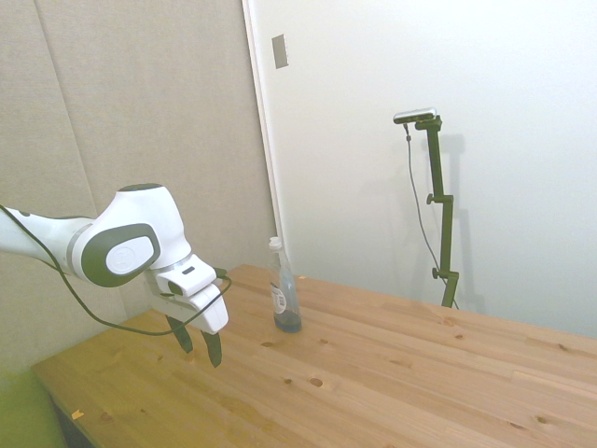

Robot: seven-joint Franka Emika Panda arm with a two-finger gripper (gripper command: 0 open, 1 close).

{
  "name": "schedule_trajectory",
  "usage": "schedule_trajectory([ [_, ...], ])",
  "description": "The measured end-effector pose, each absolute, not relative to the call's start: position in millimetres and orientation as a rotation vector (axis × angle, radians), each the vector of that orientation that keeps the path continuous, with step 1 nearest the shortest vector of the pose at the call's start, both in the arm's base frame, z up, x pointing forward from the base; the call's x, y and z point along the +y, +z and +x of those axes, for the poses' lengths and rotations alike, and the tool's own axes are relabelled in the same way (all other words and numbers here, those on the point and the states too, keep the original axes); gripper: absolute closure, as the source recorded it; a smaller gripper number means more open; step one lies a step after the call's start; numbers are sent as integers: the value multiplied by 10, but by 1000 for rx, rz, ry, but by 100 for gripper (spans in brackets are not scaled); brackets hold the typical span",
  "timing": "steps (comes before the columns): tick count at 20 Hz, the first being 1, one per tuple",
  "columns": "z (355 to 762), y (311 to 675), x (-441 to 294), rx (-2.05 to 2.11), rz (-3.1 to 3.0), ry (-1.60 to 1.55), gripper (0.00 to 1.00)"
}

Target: Knock down the dish soap

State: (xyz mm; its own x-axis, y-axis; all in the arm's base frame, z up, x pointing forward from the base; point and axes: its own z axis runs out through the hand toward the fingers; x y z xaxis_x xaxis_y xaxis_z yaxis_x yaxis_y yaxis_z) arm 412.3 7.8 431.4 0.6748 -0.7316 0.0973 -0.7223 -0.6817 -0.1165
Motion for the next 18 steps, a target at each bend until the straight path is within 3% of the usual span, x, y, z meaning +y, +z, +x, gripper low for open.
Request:
schedule_trajectory([
  [2,4125,4307,78,1222,-2814,-208,0],
  [3,4127,4306,82,1223,-2814,-207,100],
  [9,4289,4373,397,1277,-2778,-274,100],
  [18,4859,4512,765,1397,-2718,-361,100],
])
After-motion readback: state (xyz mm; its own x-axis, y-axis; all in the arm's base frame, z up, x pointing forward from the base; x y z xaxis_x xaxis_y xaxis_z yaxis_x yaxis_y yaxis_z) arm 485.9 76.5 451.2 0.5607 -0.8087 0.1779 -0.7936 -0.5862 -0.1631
